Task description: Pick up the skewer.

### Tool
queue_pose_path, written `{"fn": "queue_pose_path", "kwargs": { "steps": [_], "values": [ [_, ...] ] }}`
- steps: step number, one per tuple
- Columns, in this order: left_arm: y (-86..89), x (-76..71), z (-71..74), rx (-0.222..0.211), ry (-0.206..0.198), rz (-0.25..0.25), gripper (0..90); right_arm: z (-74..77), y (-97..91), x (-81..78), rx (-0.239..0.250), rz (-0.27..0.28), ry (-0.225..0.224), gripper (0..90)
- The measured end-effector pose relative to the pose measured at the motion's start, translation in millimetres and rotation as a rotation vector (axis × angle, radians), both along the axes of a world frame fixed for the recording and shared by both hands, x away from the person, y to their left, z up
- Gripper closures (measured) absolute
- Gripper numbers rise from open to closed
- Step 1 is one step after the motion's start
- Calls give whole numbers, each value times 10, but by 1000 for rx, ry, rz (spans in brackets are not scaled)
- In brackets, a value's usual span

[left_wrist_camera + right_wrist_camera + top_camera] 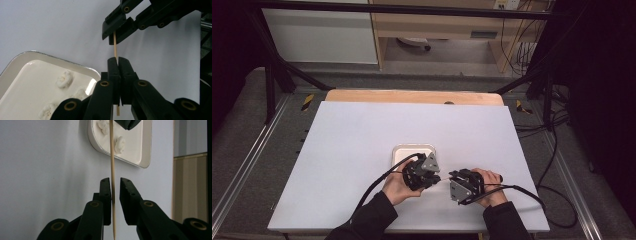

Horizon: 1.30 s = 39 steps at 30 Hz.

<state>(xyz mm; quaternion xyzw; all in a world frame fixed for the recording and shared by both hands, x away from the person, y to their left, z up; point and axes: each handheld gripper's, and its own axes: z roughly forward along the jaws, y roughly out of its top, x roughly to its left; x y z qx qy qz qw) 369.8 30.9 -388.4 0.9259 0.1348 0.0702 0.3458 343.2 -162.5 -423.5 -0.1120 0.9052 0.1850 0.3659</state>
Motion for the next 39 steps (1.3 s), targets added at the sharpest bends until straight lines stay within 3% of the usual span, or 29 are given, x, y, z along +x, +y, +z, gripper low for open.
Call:
{"fn": "queue_pose_path", "kwargs": {
  "steps": [7,19,20,24,29,33,34,39],
  "values": [
    [3,7,-5,4,4,-4,888,10,-5,-6,-27,27,-9,877],
    [9,35,-18,13,26,12,880,12,26,-35,-66,32,-31,888],
    [13,37,-13,19,24,14,840,15,34,-33,-71,32,-34,888],
    [21,55,13,72,35,22,808,3,48,-32,-95,23,-34,889],
    [-30,102,0,163,83,22,798,-1,70,-35,-110,22,-37,889],
    [-56,115,-13,185,99,14,828,6,82,-20,-117,40,-46,889],
    [-77,123,-23,213,108,2,835,4,83,-26,-115,34,-45,889],
    [-135,116,-62,247,108,-5,875,3,94,-30,-119,38,-47,889]
  ]
}}
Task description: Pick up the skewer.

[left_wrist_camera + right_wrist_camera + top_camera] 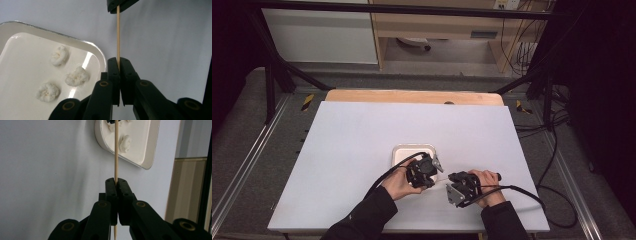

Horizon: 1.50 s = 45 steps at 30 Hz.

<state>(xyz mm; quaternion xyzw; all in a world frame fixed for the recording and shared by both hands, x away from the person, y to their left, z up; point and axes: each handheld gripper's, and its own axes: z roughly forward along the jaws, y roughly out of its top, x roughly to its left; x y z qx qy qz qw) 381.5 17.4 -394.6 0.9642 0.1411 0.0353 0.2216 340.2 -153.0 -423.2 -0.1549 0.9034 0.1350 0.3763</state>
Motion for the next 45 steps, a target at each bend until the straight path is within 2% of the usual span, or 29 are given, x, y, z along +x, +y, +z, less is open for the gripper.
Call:
{"fn": "queue_pose_path", "kwargs": {
  "steps": [11,16,18,20,22,23,24,25,26,28,33,34,38,42,43,45],
  "values": [
    [-34,-56,-35,40,-40,-16,888,-21,11,-19,-10,6,1,888],
    [-7,-81,-15,24,-64,-16,889,6,0,-26,15,-6,3,873],
    [17,-77,1,38,-77,-20,889,30,-16,-18,56,-27,8,825],
    [55,-80,-7,22,-81,-4,889,59,-42,-4,112,-67,42,710],
    [106,-77,-8,22,-84,6,889,90,-79,9,158,-107,61,632],
    [135,-75,-8,21,-84,11,888,101,-98,14,197,-134,81,576],
    [135,-75,-8,21,-84,11,889,101,-98,14,197,-134,81,576],
    [163,-74,-11,19,-86,19,889,113,-122,24,233,-164,89,539],
    [223,-68,-9,22,-86,23,889,135,-177,53,312,-211,121,454],
    [275,-64,-16,11,-90,33,889,142,-229,77,388,-275,155,372],
    [382,-71,-10,-8,-87,48,888,113,-342,116,516,-390,223,246],
    [413,-77,-5,-14,-88,56,888,113,-342,116,516,-390,223,246],
    [576,-96,6,-44,-87,91,888,30,-432,135,573,-482,307,184],
    [683,-99,12,-70,-86,114,888,-44,-485,149,601,-577,380,112],
    [717,-102,15,-79,-86,122,888,-58,-497,153,613,-592,403,98],
    [782,-111,23,-98,-91,139,888,-70,-507,162,620,-602,419,84]
  ]
}}
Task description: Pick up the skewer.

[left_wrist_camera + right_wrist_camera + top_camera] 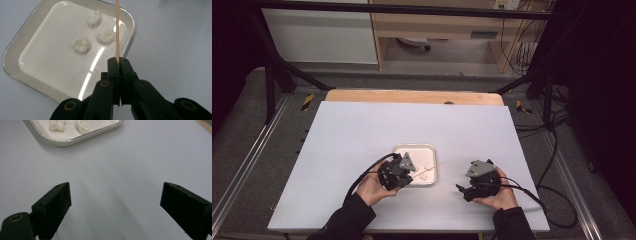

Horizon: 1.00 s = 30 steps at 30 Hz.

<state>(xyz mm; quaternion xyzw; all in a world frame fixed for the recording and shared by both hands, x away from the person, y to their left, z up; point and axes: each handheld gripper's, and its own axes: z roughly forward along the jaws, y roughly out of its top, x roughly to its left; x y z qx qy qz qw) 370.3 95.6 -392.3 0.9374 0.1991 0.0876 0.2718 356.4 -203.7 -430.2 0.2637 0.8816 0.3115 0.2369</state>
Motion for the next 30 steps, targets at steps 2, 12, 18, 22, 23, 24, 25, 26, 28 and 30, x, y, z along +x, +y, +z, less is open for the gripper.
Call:
{"fn": "queue_pose_path", "kwargs": {
  "steps": [2,12,18,22,23,24,25,26,28,30],
  "values": [
    [69,-20,13,-22,-12,14,888,-23,-18,3,42,-17,33,59],
    [430,-121,-8,-136,-64,118,888,-8,0,28,165,-53,98,14],
    [623,-190,-63,-203,-80,172,888,38,31,38,216,-77,109,5],
    [713,-228,-105,-229,-93,198,888,70,80,50,235,-82,104,5],
    [737,-237,-116,-241,-91,206,888,73,93,56,246,-85,107,5],
    [765,-250,-130,-250,-93,211,888,76,106,60,253,-90,114,5],
    [781,-259,-137,-251,-99,215,888,77,121,71,249,-89,107,5],
    [808,-274,-150,-256,-103,222,888,79,132,74,250,-91,110,5],
    [846,-297,-168,-262,-111,230,888,88,166,84,254,-88,110,5],
    [890,-326,-191,-270,-117,242,888,103,203,92,256,-90,106,5]
  ]
}}
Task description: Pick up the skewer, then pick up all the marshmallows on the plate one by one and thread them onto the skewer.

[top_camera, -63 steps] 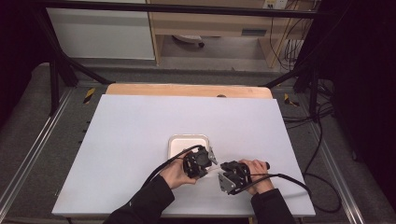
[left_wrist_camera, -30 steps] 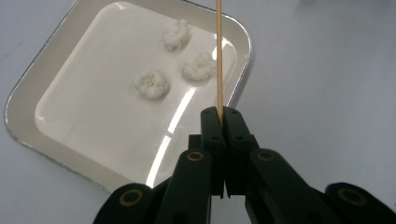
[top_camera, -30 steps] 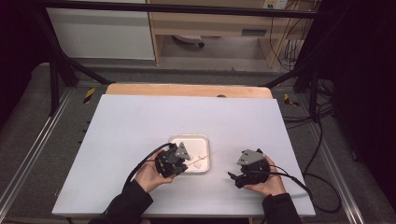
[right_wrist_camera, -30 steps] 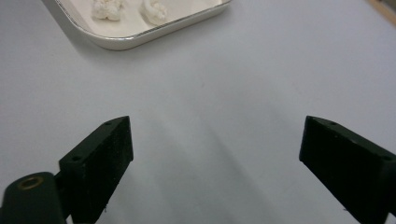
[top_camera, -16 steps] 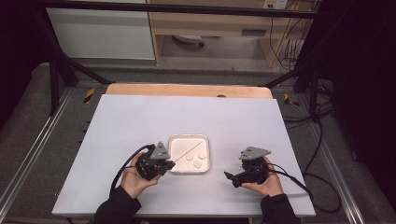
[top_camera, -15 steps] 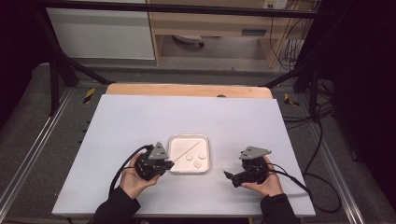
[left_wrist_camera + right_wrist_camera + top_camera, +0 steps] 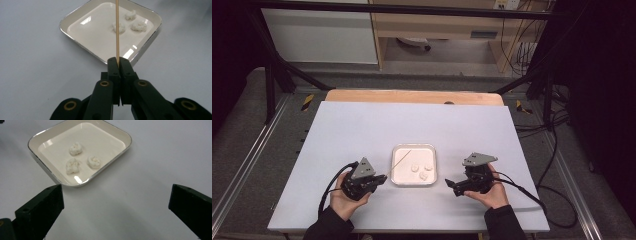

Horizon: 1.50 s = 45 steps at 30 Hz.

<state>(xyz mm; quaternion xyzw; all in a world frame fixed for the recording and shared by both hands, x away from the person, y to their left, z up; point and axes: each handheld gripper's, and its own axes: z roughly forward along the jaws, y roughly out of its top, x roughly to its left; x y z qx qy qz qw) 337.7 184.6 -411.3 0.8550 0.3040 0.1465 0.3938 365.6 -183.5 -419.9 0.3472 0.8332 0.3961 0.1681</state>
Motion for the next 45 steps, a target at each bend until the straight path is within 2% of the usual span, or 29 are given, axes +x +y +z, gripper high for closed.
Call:
{"fn": "queue_pose_path", "kwargs": {
  "steps": [5,9,17,23,24,29,35,38,39,41,42,44,45],
  "values": [
    [122,-48,-54,-33,3,25,888,25,92,0,50,0,2,5],
    [198,-70,-87,-60,6,35,887,38,142,21,48,-2,-8,5],
    [336,-136,-116,-106,6,50,887,96,359,100,84,3,-8,5],
    [374,-153,-118,-129,-2,56,887,111,519,145,90,13,-9,10],
    [376,-155,-117,-133,-4,55,887,98,590,177,84,13,-5,18],
    [376,-149,-137,-131,-1,53,887,66,699,252,68,6,3,31],
    [374,-150,-146,-133,-3,51,887,2,881,365,47,22,11,77],
    [373,-149,-152,-133,-2,50,887,-36,954,417,55,35,28,110],
    [371,-148,-154,-135,0,51,887,-67,1000,445,42,49,33,150],
    [361,-152,-156,-136,-1,51,887,-84,1023,457,37,56,35,159],
    [355,-153,-157,-132,-2,47,887,-122,1052,476,45,66,38,206],
    [355,-152,-158,-132,-2,46,887,-139,1058,487,51,69,43,222],
    [357,-148,-162,-132,0,47,887,-173,1068,500,43,68,46,278]
  ]
}}
